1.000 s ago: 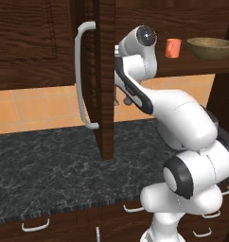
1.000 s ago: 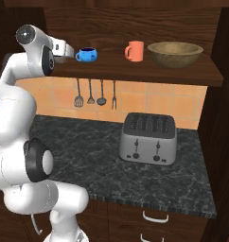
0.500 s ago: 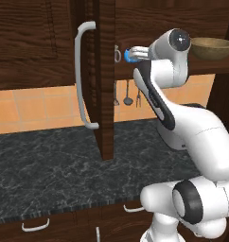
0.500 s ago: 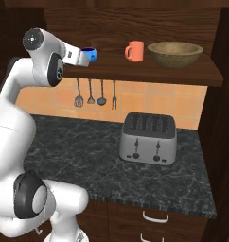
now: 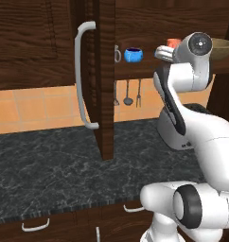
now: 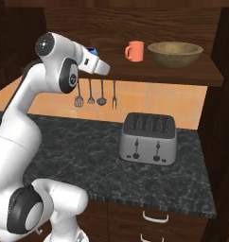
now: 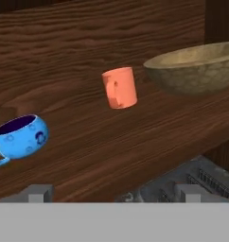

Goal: Gather all objects into one cabinet and sort the glasses and bowls to opposite sides.

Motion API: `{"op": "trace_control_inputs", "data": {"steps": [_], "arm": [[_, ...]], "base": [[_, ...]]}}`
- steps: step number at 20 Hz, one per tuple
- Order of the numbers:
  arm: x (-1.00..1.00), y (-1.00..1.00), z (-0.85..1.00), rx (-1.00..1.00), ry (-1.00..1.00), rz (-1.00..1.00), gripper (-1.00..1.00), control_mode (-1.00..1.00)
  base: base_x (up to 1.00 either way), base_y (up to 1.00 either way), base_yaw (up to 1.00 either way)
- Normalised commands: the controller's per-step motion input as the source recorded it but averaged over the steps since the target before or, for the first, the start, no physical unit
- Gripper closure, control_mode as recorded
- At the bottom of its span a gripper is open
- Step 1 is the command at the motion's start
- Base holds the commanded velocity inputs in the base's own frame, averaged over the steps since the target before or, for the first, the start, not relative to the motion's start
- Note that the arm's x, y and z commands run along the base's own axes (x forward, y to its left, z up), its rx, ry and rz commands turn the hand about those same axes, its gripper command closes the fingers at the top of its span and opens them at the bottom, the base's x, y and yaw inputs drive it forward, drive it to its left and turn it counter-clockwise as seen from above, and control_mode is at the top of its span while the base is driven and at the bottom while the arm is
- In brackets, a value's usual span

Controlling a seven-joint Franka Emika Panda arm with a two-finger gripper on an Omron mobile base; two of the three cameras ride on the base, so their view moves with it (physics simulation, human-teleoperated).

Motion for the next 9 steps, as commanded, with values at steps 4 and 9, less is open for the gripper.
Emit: {"op": "trace_control_inputs", "data": {"steps": [4, 9], "arm": [[0.01, -0.42, 0.01, 0.00, 0.00, -0.08, -1.00, -1.00], [0.05, -0.21, 0.00, 0.00, 0.00, 0.00, -1.00, -1.00]], "base": [[0.00, 0.00, 0.00], [0.00, 0.00, 0.00]]}}
